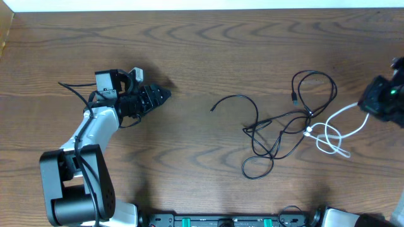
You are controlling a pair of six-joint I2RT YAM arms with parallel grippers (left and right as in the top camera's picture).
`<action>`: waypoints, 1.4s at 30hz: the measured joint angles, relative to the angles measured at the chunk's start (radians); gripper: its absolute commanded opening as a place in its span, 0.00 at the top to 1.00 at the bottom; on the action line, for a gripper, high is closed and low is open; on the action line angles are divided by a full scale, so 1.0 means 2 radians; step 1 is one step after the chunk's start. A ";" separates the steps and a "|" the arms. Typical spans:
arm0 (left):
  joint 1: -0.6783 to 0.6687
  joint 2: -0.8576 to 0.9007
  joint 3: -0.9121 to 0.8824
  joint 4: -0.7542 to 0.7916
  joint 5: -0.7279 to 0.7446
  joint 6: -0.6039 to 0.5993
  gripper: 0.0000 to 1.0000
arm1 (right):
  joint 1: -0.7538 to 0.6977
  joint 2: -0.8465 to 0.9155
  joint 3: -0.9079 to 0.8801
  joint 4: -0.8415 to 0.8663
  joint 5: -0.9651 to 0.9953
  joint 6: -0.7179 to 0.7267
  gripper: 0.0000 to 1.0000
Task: Untangle cables
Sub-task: 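Lay the white cable at the far right and open the right gripper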
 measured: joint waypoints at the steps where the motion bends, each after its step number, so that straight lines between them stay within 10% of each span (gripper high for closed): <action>1: 0.000 0.000 0.000 0.000 0.000 0.000 0.29 | 0.000 0.000 -0.011 -0.001 0.002 0.005 0.99; 18: 0.000 0.000 0.000 0.002 0.000 0.000 0.29 | -0.002 0.000 -0.168 0.179 0.133 0.113 0.99; 27: 0.000 0.000 0.000 0.002 0.000 0.000 0.29 | -0.018 0.000 -0.169 0.196 0.196 0.145 0.83; 32: 0.000 0.000 0.000 0.002 0.000 0.000 0.29 | -0.038 0.000 -0.169 0.170 0.212 0.156 0.25; 42: 0.000 0.000 0.000 0.002 0.000 0.000 0.30 | -0.050 0.000 -0.202 0.159 0.157 0.167 0.15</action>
